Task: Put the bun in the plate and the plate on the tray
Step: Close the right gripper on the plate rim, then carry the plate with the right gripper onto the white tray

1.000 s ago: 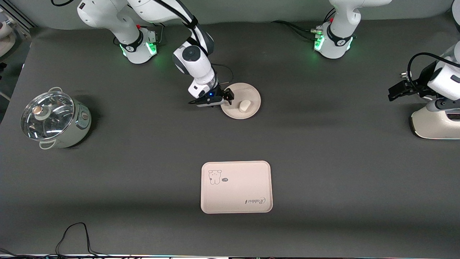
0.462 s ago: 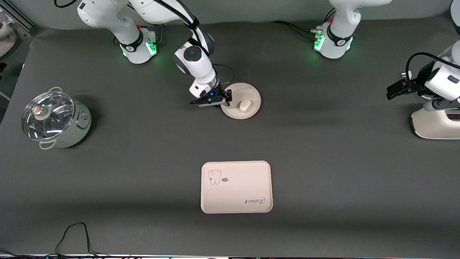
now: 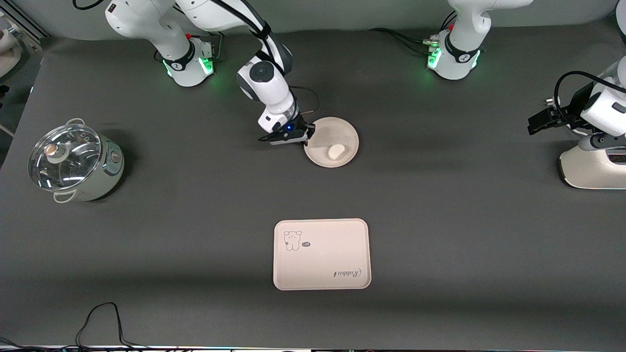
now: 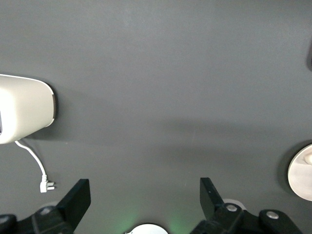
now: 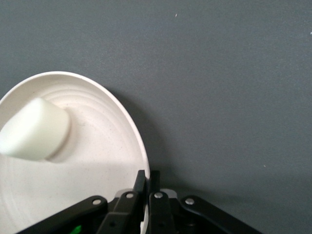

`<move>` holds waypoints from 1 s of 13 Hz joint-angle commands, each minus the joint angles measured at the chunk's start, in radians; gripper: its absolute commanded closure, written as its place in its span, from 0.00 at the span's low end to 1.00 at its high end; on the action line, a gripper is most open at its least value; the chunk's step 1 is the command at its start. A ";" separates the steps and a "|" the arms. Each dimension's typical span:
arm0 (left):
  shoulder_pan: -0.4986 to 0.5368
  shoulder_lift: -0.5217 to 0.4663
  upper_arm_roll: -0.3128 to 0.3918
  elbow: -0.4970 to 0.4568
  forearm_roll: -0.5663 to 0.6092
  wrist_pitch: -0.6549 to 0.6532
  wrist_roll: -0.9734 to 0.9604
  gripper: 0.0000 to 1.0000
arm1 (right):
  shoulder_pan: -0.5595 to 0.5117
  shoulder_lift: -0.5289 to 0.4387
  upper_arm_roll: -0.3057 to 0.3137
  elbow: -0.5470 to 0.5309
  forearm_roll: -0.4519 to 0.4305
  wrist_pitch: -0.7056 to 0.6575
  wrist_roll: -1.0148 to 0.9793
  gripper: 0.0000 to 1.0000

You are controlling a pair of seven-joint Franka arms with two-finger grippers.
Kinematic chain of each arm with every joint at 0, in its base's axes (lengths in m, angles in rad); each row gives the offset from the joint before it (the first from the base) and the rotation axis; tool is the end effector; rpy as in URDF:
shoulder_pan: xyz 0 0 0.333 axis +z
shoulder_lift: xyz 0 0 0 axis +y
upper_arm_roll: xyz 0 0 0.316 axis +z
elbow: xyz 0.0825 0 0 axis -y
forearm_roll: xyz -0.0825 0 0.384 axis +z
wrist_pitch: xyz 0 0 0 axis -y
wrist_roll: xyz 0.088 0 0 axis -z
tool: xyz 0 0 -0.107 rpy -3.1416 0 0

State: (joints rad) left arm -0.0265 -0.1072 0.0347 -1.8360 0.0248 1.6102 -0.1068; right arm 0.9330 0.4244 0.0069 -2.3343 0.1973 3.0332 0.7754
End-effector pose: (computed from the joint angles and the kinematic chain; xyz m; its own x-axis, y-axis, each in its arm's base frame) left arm 0.5151 0.0075 0.5604 0.9869 0.1131 -0.1155 0.1099 -0.9934 -0.0333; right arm 0.3291 0.4254 0.1819 0.9898 -0.0458 0.1348 -0.0125 -0.9710 -0.2386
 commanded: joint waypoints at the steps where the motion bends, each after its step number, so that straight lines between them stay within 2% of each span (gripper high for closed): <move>1: 0.007 -0.003 -0.006 0.007 0.000 -0.019 0.006 0.00 | 0.010 -0.006 -0.005 0.000 0.028 0.001 0.007 1.00; 3: 0.007 -0.003 -0.006 0.006 0.007 -0.026 0.006 0.00 | 0.003 -0.048 -0.011 0.000 0.027 -0.026 0.004 1.00; 9: -0.003 -0.002 -0.006 0.006 0.015 -0.032 0.002 0.00 | -0.086 -0.318 -0.015 0.013 0.031 -0.327 -0.085 1.00; 11: -0.003 -0.002 -0.006 0.006 0.015 -0.032 0.002 0.00 | -0.088 -0.345 -0.016 0.026 0.033 -0.350 -0.085 1.00; 13: -0.003 -0.002 -0.007 0.006 0.015 -0.033 0.002 0.00 | -0.114 -0.320 -0.018 0.064 0.050 -0.349 -0.088 1.00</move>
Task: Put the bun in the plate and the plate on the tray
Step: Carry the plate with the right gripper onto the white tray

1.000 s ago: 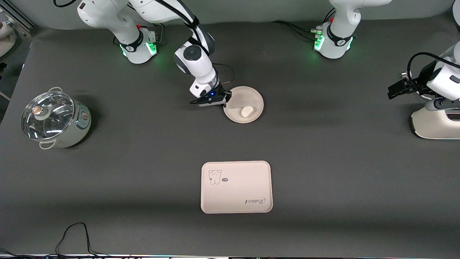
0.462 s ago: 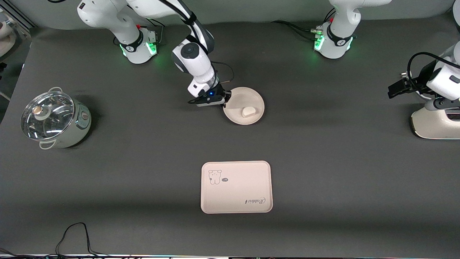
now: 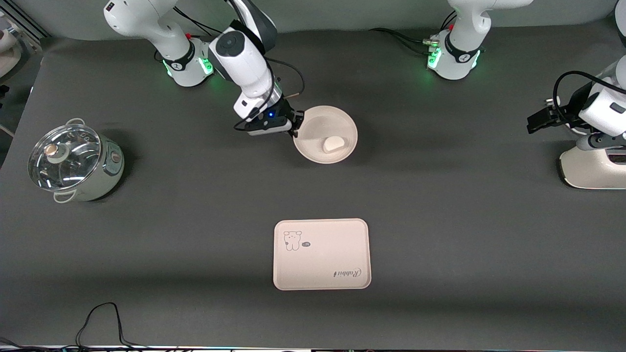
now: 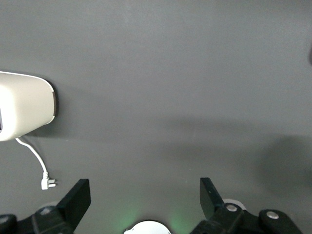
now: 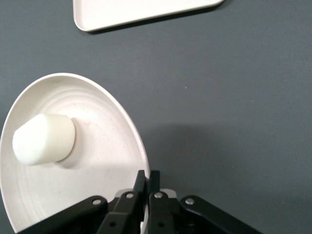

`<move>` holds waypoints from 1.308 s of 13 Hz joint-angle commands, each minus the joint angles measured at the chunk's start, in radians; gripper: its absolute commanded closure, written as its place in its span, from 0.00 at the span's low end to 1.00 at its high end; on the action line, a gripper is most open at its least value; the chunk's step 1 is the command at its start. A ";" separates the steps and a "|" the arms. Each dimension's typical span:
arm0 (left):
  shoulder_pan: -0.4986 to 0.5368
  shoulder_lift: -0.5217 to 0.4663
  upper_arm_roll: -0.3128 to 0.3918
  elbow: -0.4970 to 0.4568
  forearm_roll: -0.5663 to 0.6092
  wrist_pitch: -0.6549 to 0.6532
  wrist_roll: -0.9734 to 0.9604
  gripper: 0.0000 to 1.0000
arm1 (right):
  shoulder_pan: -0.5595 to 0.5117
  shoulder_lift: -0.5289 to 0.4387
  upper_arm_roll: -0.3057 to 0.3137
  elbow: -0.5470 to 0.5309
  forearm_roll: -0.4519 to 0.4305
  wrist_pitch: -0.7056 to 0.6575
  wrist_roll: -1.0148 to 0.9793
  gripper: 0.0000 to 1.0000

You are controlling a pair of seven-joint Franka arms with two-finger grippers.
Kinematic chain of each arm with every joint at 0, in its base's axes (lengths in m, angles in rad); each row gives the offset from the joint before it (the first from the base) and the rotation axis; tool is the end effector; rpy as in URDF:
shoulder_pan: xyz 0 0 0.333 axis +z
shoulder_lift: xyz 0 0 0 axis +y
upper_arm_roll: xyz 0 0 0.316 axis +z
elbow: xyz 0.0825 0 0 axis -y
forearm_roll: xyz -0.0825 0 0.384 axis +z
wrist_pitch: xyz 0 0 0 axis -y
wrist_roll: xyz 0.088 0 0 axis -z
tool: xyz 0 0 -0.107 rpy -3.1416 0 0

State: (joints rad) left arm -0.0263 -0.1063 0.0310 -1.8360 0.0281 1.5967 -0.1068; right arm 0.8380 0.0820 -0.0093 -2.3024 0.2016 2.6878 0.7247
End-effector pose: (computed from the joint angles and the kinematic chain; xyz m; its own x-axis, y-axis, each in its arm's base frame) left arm 0.5138 0.0060 0.5589 0.9855 0.1099 -0.1293 0.1057 -0.9937 -0.0384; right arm 0.3746 0.3991 0.3425 0.9889 -0.0817 0.1237 -0.0423 -0.9554 -0.2923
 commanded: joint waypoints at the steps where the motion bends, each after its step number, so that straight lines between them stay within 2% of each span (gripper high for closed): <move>1: -0.003 -0.001 -0.003 0.006 0.012 -0.020 0.002 0.00 | -0.033 0.053 -0.006 0.072 0.050 -0.005 -0.057 1.00; 4: -0.003 -0.001 -0.003 0.009 0.016 -0.017 0.002 0.00 | -0.117 0.175 -0.009 0.246 0.050 -0.063 -0.115 1.00; 8: -0.003 -0.001 -0.003 0.011 0.016 -0.018 0.003 0.00 | -0.218 0.399 -0.009 0.596 0.058 -0.192 -0.129 1.00; 11: -0.003 -0.001 -0.003 0.012 0.016 -0.018 0.002 0.00 | -0.270 0.565 -0.009 0.849 0.148 -0.223 -0.131 1.00; 13: -0.003 -0.001 -0.003 0.012 0.016 -0.020 0.002 0.00 | -0.286 0.645 -0.009 0.934 0.150 -0.238 -0.129 1.00; 17: -0.004 0.002 -0.003 0.014 0.016 -0.015 0.001 0.00 | -0.283 0.755 -0.008 0.979 0.145 -0.175 -0.131 1.00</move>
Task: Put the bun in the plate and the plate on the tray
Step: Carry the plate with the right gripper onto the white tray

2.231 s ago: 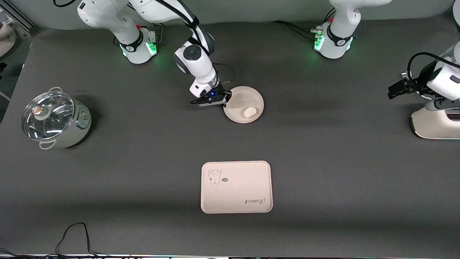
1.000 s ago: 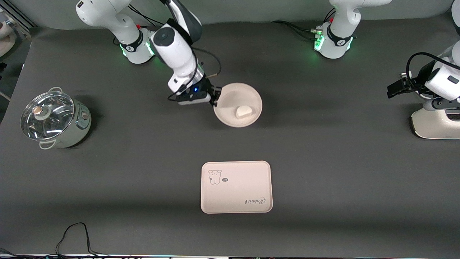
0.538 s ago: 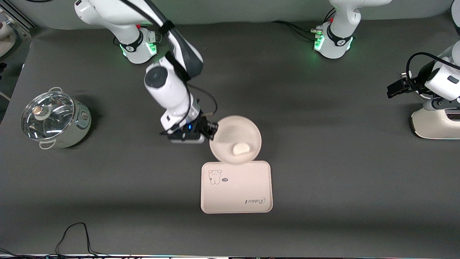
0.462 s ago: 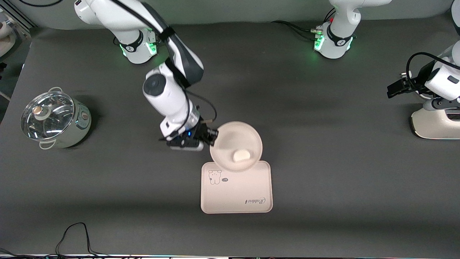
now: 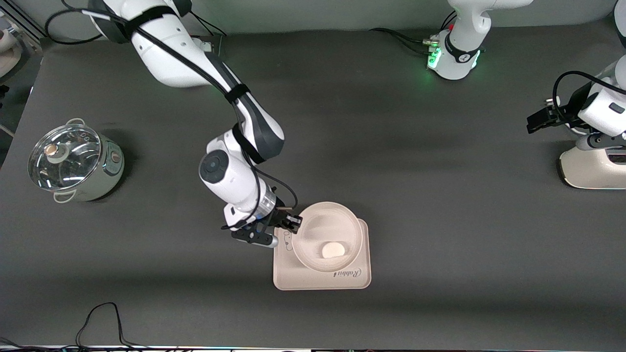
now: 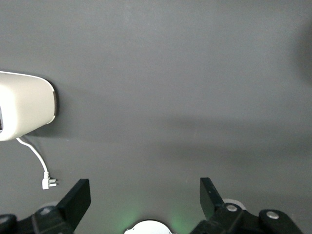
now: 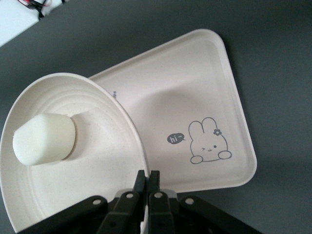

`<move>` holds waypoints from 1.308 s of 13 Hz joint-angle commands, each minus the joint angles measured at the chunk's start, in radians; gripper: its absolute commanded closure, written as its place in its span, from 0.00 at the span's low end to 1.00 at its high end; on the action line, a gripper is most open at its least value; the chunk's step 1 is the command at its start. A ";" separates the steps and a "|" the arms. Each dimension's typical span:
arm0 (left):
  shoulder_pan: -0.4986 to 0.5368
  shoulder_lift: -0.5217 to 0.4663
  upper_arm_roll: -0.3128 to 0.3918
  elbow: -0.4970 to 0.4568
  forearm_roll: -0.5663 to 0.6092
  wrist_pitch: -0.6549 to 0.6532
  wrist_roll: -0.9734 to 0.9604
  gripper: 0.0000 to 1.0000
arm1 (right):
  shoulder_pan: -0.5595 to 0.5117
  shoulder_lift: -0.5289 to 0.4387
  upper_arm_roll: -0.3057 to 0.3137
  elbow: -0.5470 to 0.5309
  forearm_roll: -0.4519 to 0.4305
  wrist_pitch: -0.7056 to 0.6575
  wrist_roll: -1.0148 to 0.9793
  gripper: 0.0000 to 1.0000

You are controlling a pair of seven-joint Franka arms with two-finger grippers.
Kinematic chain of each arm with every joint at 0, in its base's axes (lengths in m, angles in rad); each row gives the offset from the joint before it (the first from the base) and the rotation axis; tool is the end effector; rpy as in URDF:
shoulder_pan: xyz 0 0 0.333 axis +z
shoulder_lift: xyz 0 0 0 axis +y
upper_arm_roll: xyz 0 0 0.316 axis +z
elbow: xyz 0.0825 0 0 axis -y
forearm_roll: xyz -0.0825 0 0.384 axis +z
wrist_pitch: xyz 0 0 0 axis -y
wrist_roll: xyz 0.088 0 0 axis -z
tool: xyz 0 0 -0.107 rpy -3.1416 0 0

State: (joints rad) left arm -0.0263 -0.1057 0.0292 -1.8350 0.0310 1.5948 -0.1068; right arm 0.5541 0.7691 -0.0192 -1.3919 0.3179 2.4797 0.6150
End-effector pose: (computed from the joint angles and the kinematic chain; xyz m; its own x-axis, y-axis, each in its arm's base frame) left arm 0.5138 0.0054 0.5590 0.9855 0.1081 -0.1304 0.1035 -0.9938 -0.0417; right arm 0.6535 0.3899 0.2834 0.9486 -0.3036 0.0893 -0.2523 -0.8960 -0.3655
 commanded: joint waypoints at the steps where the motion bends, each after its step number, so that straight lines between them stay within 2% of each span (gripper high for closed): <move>1: -0.004 0.004 -0.002 0.014 0.013 -0.013 0.001 0.00 | 0.003 0.094 0.002 0.068 0.027 0.071 -0.021 1.00; 6: -0.004 0.006 -0.002 0.016 0.013 -0.004 -0.004 0.00 | 0.004 0.186 0.002 0.065 0.023 0.208 -0.021 1.00; 10: -0.004 0.006 -0.003 0.025 0.013 0.000 -0.005 0.00 | 0.006 0.203 0.002 0.063 0.023 0.217 -0.020 1.00; 11: -0.004 0.012 -0.003 0.026 0.013 0.004 -0.005 0.00 | 0.006 0.203 0.004 0.063 0.024 0.217 -0.020 0.97; 12: -0.004 0.012 -0.003 0.028 0.013 0.004 -0.005 0.00 | 0.006 0.203 0.004 0.063 0.026 0.217 -0.020 0.53; 14: -0.004 0.012 -0.003 0.028 0.013 0.004 -0.004 0.00 | 0.006 0.199 0.004 0.063 0.026 0.214 -0.020 0.28; 15: -0.006 0.012 -0.003 0.028 0.013 0.002 -0.004 0.00 | 0.007 0.194 0.002 0.059 0.024 0.208 -0.020 0.05; 16: -0.006 0.011 -0.005 0.030 0.013 0.002 -0.005 0.00 | 0.007 0.188 0.002 0.053 0.026 0.203 -0.015 0.00; 17: -0.006 0.012 -0.012 0.034 0.018 0.005 -0.005 0.00 | 0.007 0.174 0.002 0.048 0.026 0.182 -0.012 0.00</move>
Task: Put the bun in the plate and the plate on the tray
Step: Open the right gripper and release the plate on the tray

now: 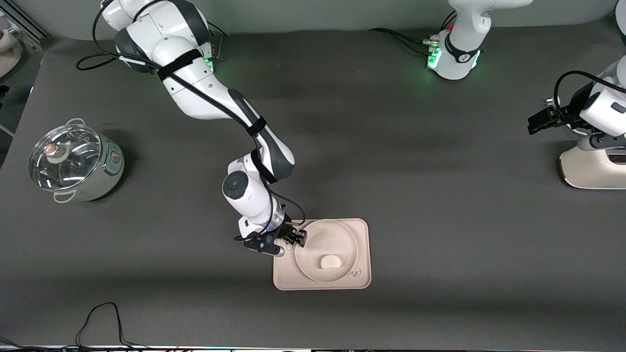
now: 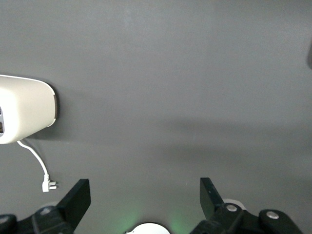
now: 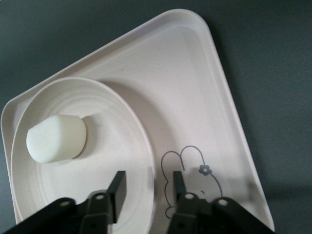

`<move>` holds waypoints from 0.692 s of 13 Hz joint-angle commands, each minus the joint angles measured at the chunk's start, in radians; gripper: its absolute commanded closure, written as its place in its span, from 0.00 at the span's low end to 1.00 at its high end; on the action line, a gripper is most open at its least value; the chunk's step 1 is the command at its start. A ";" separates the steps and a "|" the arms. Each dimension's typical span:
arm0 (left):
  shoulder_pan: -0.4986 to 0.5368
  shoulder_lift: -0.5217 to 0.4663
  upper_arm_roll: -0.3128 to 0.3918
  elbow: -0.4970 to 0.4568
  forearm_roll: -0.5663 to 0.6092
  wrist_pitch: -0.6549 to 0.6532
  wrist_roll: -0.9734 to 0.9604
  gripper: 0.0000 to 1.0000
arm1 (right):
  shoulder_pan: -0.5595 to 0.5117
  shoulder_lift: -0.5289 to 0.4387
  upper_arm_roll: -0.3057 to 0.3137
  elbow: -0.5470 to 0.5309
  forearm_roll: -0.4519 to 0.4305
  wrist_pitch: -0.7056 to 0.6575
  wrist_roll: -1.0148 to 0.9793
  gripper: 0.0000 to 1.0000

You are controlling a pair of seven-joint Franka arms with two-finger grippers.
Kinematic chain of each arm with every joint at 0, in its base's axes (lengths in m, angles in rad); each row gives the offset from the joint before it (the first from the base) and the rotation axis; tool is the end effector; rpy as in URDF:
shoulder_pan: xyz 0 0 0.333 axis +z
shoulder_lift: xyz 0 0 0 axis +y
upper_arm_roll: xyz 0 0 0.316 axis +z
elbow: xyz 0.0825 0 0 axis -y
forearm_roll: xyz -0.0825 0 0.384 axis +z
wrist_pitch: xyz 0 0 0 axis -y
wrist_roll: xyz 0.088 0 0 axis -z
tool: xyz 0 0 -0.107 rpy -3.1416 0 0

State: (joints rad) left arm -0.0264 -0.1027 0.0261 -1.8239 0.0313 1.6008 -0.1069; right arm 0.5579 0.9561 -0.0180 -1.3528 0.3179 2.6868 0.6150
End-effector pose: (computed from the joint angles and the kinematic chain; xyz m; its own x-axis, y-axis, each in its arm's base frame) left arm 0.5162 0.0037 0.5631 0.9876 0.1050 -0.1165 0.1008 -0.9941 -0.0409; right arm 0.6600 0.3881 0.1825 0.9270 -0.3428 0.1522 -0.2672 -0.8883 -0.3735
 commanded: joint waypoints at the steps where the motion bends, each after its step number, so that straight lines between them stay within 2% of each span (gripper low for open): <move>1: -0.006 0.015 -0.017 0.032 0.045 -0.002 -0.007 0.00 | 0.004 -0.040 0.001 0.007 0.026 -0.082 -0.009 0.00; 4: -0.006 0.018 -0.025 0.035 0.048 -0.004 -0.005 0.00 | 0.002 -0.157 -0.020 0.004 0.020 -0.307 -0.006 0.00; 9: -0.003 0.026 -0.023 0.040 0.048 -0.002 -0.001 0.00 | -0.003 -0.396 -0.111 0.001 0.004 -0.709 -0.023 0.00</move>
State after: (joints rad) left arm -0.0271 -0.0924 0.0019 -1.8092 0.0659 1.6027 -0.1074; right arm 0.5561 0.6630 -0.0925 -1.3144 0.3177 2.0970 0.6149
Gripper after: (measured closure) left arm 0.000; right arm 0.000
